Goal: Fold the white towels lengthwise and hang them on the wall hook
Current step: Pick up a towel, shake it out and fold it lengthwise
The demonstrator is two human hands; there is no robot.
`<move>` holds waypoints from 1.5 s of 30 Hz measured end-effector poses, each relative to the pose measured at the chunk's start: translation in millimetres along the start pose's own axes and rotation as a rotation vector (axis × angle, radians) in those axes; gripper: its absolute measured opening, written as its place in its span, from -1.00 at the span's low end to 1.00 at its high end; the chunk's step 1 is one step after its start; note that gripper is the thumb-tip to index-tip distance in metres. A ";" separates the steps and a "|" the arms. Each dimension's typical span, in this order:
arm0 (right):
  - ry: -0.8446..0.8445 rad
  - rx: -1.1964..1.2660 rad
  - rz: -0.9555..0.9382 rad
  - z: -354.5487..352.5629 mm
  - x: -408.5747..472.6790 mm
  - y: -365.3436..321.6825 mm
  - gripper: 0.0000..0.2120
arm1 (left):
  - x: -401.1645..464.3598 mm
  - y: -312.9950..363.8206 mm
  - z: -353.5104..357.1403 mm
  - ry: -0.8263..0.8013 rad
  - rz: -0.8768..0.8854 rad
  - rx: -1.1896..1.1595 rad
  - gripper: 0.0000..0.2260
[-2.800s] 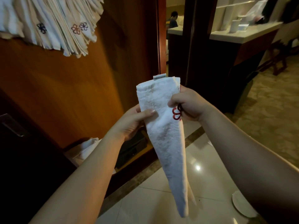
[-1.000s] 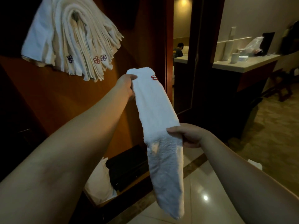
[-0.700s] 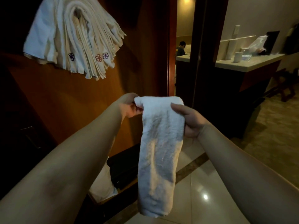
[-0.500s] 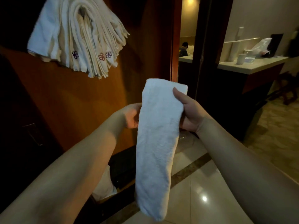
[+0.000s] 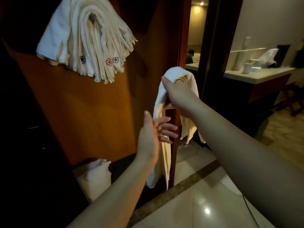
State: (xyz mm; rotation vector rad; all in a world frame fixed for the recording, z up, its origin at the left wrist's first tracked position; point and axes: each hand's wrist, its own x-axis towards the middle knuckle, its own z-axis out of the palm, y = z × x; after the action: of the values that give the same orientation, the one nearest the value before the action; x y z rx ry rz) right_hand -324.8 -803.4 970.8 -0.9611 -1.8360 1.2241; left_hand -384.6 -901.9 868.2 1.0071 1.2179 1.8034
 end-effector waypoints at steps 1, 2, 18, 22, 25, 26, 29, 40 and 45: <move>0.010 -0.016 -0.008 1.9 1.8 -4.7 -0.33 | 1.7 -9.9 6.0 -0.038 -0.045 -0.029 -0.27; 0.018 -0.009 -0.009 4.1 2.9 -9.7 -0.33 | 4.2 -18.3 10.6 -0.062 -0.089 -0.066 -0.22; 0.226 0.306 -0.024 -6.1 13.0 -13.7 -0.11 | 58.0 37.7 8.5 0.472 -0.098 0.026 0.14; 0.226 0.108 -0.029 -14.8 17.3 7.2 -0.11 | 62.1 50.5 -17.5 0.614 -0.022 0.051 -0.10; 0.266 -0.016 -0.073 -20.4 27.3 11.5 -0.23 | 69.1 65.6 -38.3 0.616 0.020 0.054 -0.26; 0.264 -0.021 -0.070 -20.1 30.8 9.6 -0.26 | 71.4 72.6 -44.5 0.607 0.040 0.066 -0.35; 0.239 -0.015 -0.051 -13.1 41.8 0.6 -0.45 | 77.4 97.0 -62.1 0.533 0.112 0.043 -0.50; 0.133 0.477 -0.099 51.1 112.2 -32.1 -0.63 | 134.1 187.8 -140.1 0.601 0.178 0.175 -0.62; 0.099 0.601 -0.116 81.4 165.9 -64.8 -0.69 | 169.6 219.7 -176.4 0.575 0.261 0.280 -0.75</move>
State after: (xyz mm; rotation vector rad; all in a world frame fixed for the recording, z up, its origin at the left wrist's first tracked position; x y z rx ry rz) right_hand -484.5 -709.6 1034.4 -0.5553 -1.3011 1.4994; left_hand -645.4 -882.8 1067.7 0.8483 1.7911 2.2669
